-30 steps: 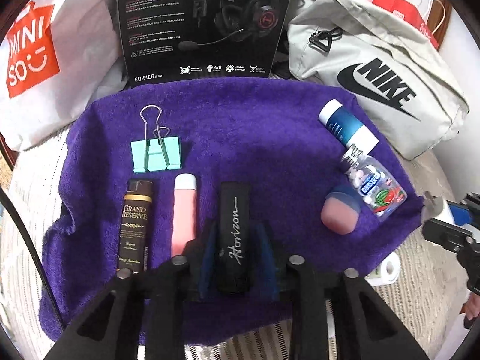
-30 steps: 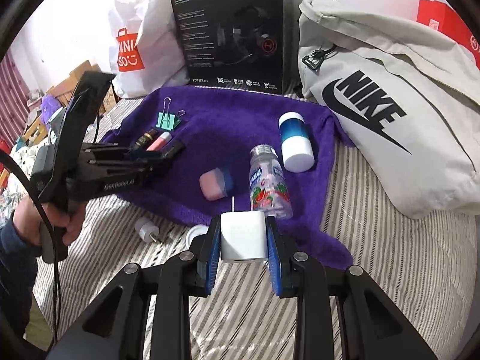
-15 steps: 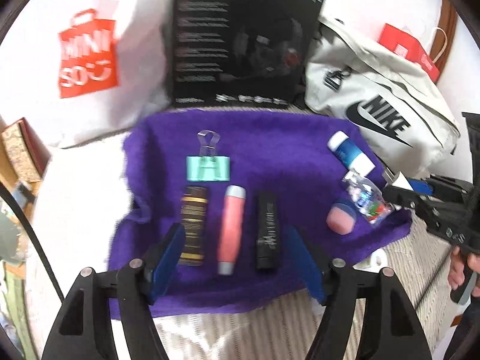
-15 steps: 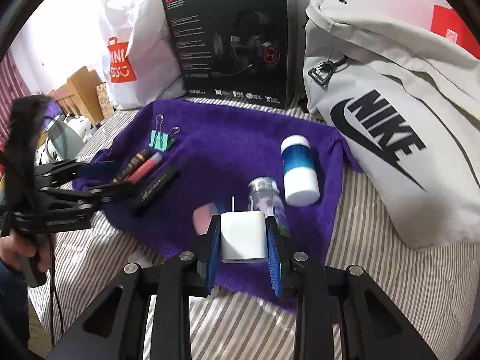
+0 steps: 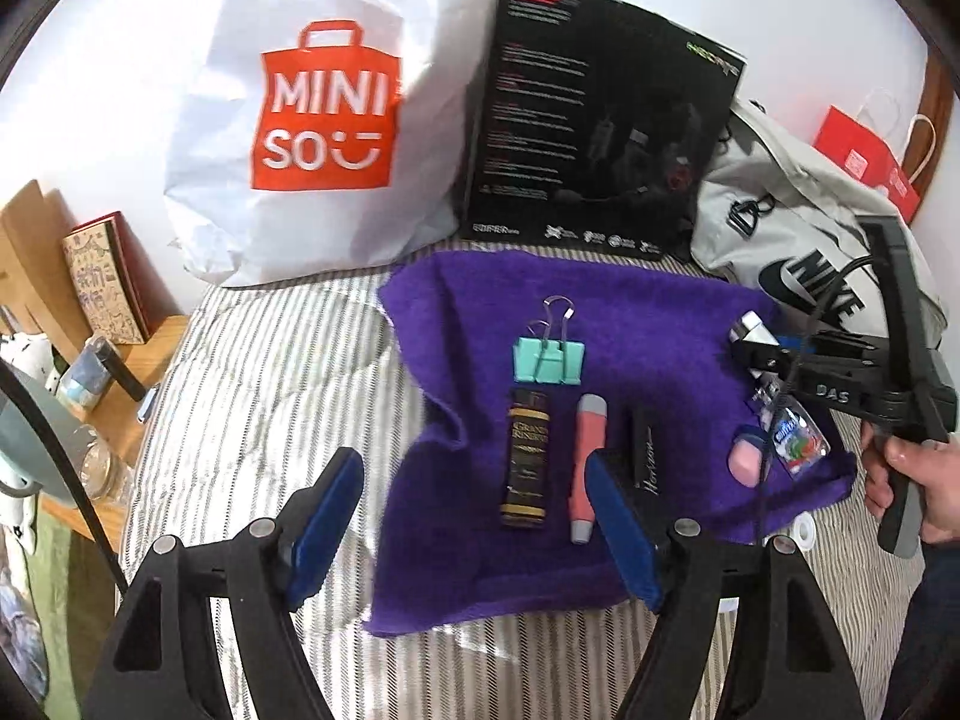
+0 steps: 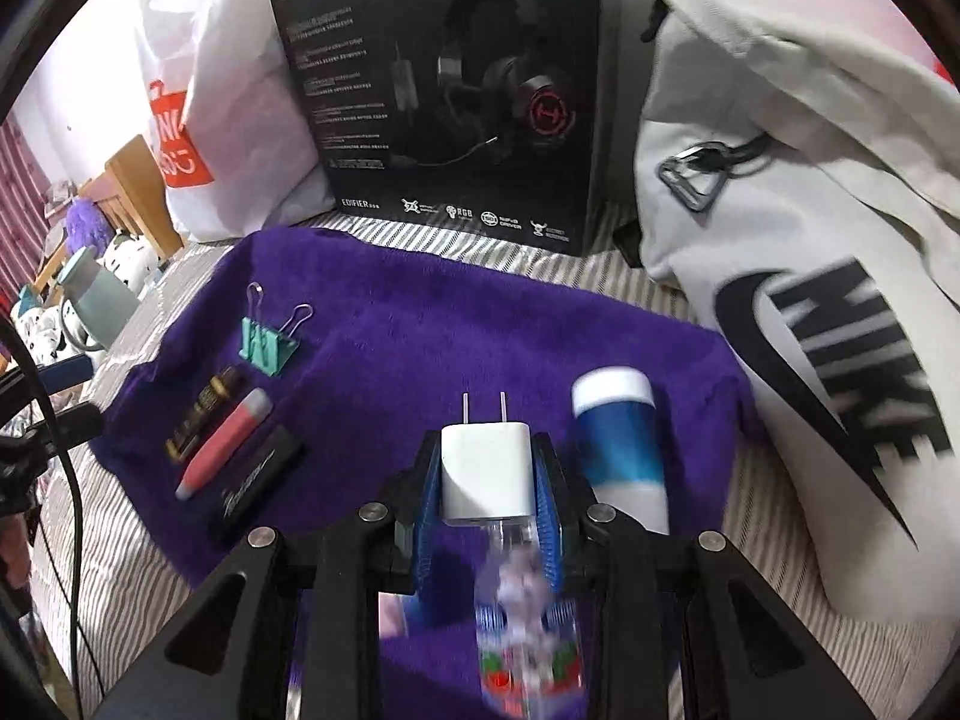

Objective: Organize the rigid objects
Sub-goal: 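Release the black marker beside the pink tube while right holds the charger plug above the towel, then lower the white charger plug onto the towel and open the right gripper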

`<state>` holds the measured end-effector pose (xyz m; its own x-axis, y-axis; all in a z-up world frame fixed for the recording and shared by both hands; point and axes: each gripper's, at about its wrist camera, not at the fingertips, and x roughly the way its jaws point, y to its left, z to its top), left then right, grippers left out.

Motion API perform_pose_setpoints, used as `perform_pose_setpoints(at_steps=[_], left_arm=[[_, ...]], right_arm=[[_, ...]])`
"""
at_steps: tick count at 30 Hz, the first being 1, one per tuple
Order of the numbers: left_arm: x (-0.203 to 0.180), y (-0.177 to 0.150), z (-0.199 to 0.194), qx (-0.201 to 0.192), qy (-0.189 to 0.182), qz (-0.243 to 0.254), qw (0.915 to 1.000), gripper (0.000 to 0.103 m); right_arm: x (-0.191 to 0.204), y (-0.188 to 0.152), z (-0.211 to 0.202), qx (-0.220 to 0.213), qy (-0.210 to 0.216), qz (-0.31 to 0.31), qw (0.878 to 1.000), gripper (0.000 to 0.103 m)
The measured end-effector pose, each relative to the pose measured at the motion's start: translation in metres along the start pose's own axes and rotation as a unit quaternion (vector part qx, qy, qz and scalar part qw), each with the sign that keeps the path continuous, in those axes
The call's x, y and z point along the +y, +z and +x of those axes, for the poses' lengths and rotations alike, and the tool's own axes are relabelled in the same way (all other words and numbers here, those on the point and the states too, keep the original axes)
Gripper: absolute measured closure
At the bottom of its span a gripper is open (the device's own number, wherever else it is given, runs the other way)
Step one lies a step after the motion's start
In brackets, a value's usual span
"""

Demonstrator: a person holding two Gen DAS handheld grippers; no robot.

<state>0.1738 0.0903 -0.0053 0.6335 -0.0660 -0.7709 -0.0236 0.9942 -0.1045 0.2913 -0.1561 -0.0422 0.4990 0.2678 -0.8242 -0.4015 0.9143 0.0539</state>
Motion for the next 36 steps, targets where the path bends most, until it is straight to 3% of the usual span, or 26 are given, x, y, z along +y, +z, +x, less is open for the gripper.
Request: perform_pose_setpoints(at_steps=[11,20,25,28,36], left_arm=[[0.013,0.001,0.006,0.006,-0.009,-0.012,0.9999,0.028],[0.015,-0.004,0.003,0.008,-0.011,-0.012,0.9998,0.028],[0.019,-0.009,-0.002,0.009,-0.006,-0.014,0.9998,0.028],[0.022,-0.01,-0.004,0.009,-0.004,-0.018,0.9998,0.028],[0.015,-0.016,-0.019,0.005,-0.002,-0.014,0.9999,0.028]], right_arm=[[0.011,0.018,0.048,0.043,-0.015,-0.017,0.999,0.075],[0.015,0.018,0.053,0.044,-0.025,-0.03,0.998,0.074],[0.012,0.019,0.053,0.051,-0.019,-0.03,0.998,0.071],[0.012,0.018,0.049,0.055,-0.014,-0.03,0.998,0.061],[0.018,0.017,0.011,0.027,-0.018,-0.026,0.999,0.056]])
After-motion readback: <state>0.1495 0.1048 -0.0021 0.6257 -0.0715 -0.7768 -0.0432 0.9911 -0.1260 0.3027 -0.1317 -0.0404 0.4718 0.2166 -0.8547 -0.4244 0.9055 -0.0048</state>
